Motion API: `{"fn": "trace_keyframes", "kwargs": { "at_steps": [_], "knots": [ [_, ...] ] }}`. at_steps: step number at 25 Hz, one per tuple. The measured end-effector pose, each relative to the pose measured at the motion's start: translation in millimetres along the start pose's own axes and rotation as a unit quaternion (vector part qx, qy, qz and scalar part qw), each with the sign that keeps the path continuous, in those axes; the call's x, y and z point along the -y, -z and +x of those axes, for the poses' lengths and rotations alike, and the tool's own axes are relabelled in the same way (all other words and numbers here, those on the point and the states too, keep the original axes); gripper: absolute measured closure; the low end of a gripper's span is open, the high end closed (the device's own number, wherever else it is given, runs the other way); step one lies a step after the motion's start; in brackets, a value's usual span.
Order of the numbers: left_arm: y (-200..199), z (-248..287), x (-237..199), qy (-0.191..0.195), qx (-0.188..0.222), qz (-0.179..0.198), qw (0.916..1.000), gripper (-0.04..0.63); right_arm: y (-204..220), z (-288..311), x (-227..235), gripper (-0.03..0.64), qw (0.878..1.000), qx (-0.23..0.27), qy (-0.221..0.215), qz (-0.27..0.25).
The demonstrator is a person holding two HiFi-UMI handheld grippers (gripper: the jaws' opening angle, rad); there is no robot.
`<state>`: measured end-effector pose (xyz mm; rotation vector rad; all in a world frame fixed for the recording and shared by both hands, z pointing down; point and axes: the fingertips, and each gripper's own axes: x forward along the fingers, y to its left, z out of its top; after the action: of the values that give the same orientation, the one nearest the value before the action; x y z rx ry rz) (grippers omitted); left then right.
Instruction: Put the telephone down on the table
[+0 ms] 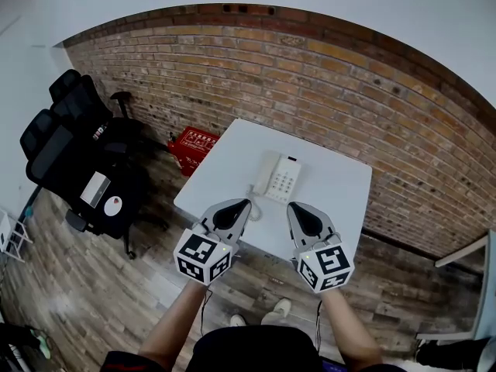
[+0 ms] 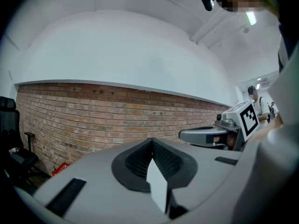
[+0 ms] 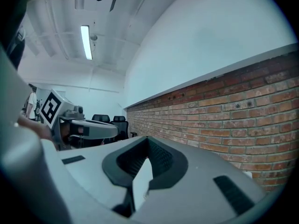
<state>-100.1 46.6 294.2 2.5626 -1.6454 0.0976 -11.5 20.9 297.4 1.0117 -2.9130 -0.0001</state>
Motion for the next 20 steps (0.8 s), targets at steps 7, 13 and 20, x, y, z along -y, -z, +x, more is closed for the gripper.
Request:
{"fn": "trace_keyframes", "kwargs": {
  "at_steps": [7,13,20],
  "knots": [
    [-7,-22,4,0.012,0.010,0.008,0.9998,0.586,-12,-12,-24,0.604,1.000,0.009,0.009,-0.010],
    [-9,-44,6,0.022,0.016,0.009,0.9996,0.586,-20,-20,-47,0.604,1.000,0.014,0.022,-0.013],
    [-9,-75,5,0.030,0.018,0.009,0.9993,0.586,-26,-29,-77,0.604,0.999,0.022,0.030,-0.017]
  ]
}}
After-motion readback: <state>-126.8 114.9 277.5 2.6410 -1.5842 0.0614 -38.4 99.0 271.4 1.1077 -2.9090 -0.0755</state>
